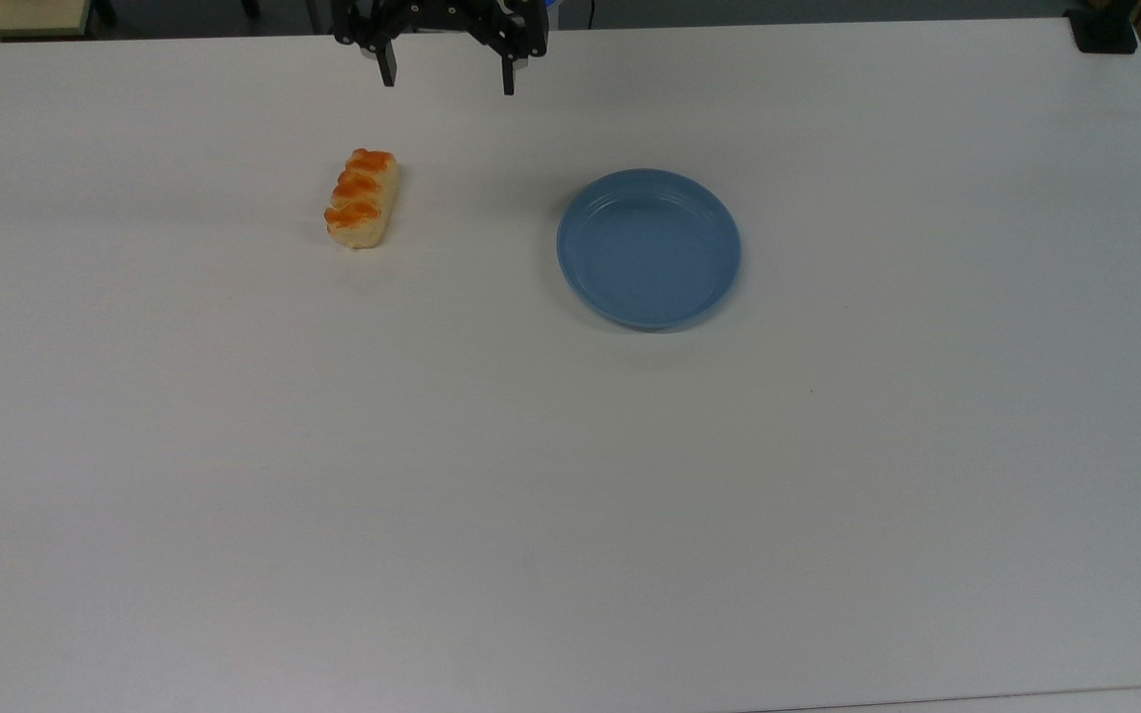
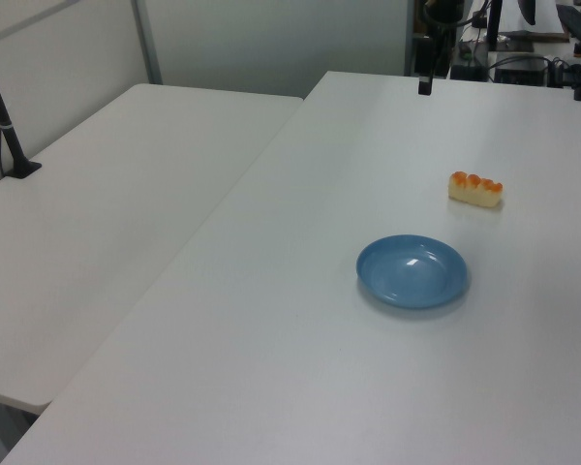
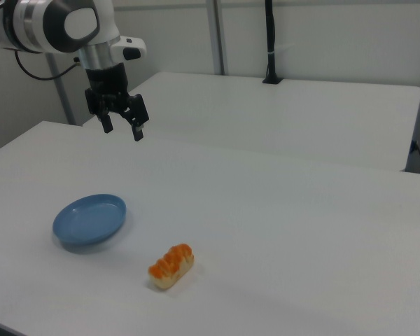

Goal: Put the bread on a plate
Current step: 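Move the open gripper over the orange-topped bread roll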

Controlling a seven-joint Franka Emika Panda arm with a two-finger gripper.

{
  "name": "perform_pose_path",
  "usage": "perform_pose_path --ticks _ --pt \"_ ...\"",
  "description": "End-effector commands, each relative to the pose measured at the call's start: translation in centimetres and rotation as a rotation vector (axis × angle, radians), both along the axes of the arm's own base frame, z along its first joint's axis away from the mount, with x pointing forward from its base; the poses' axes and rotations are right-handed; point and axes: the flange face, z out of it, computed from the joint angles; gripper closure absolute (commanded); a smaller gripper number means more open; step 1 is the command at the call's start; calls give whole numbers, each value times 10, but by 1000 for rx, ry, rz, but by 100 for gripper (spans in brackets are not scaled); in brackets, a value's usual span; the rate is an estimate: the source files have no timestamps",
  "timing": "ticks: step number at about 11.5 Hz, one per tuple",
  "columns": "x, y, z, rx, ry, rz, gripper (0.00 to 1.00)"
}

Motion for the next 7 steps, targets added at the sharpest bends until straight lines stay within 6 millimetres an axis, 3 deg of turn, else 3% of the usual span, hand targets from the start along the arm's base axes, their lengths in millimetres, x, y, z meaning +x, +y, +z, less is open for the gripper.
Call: perform_pose_path --ticks 1,7 --pt "-14 -17 8 8 38 -21 0" --pt "-17 -17 7 8 58 -14 0"
